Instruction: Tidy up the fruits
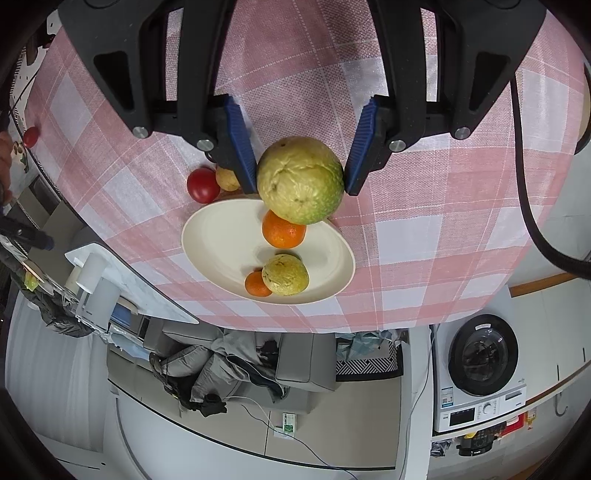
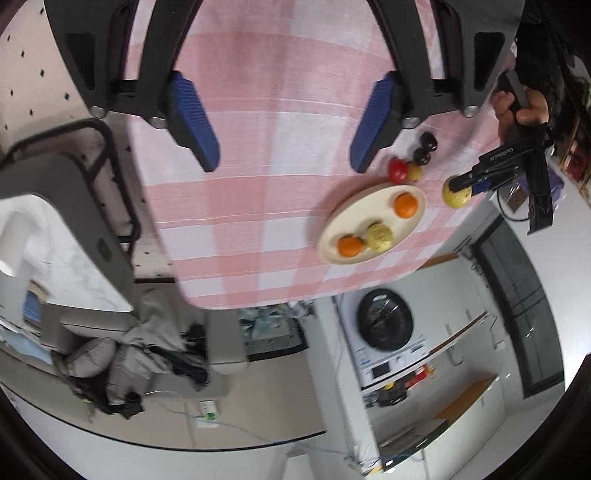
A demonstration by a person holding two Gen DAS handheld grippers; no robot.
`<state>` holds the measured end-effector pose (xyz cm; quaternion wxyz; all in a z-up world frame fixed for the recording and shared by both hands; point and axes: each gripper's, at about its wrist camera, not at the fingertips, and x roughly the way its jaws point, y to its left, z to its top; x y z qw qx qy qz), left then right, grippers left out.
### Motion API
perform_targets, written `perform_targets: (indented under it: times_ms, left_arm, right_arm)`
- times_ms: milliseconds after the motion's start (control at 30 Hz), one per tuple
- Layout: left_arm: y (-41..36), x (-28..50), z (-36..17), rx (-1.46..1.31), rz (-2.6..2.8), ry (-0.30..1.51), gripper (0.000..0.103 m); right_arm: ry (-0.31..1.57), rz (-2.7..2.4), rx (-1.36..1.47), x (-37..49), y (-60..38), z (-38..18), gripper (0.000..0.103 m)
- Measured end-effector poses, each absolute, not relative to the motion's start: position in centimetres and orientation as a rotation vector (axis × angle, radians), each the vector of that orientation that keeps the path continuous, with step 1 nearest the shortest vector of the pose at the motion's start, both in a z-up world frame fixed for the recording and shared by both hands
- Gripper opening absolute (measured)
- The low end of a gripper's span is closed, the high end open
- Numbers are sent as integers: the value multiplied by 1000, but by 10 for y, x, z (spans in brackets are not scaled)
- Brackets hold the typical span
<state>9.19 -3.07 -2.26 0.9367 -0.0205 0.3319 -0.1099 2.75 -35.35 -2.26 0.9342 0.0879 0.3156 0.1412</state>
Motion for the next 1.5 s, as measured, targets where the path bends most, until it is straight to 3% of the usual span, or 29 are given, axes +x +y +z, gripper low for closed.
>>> perform_targets:
  times_ms: [67, 300, 400, 900, 1000, 1133, 1200, 1267, 1500]
  left_arm:
    - [-32, 92, -23, -36, -225, 680, 46]
    - [-32, 91, -21, -39, -230, 660, 40]
    - [-32, 89, -18, -40, -232, 653, 40]
    - [-35, 83, -21, -4, -229, 674, 40]
    - [-35, 80, -21, -13, -240, 687, 43]
    - [-31, 68, -22, -2, -222, 696, 58]
    - [-27, 62, -22, -3, -209, 698, 66]
    - [-22, 54, -21, -15, -193, 698, 75]
    - [-6, 35, -21, -30, -155, 707, 76]
  right_arm:
    - [641, 246, 206, 19, -368, -23, 86]
    - [641, 201, 203, -7, -382, -34, 86]
    - [598, 99, 208, -33, -406, -38, 97]
    - [779, 221, 119, -40, -400, -59, 97]
    - [790, 288, 85, -53, -403, -59, 97]
    - [828, 337, 38, -70, -409, -61, 97]
    - [849, 329, 11, -77, -414, -63, 94]
    - [863, 337, 26, -82, -419, -66, 80]
    - [948, 331, -5, -98, -415, -87, 62]
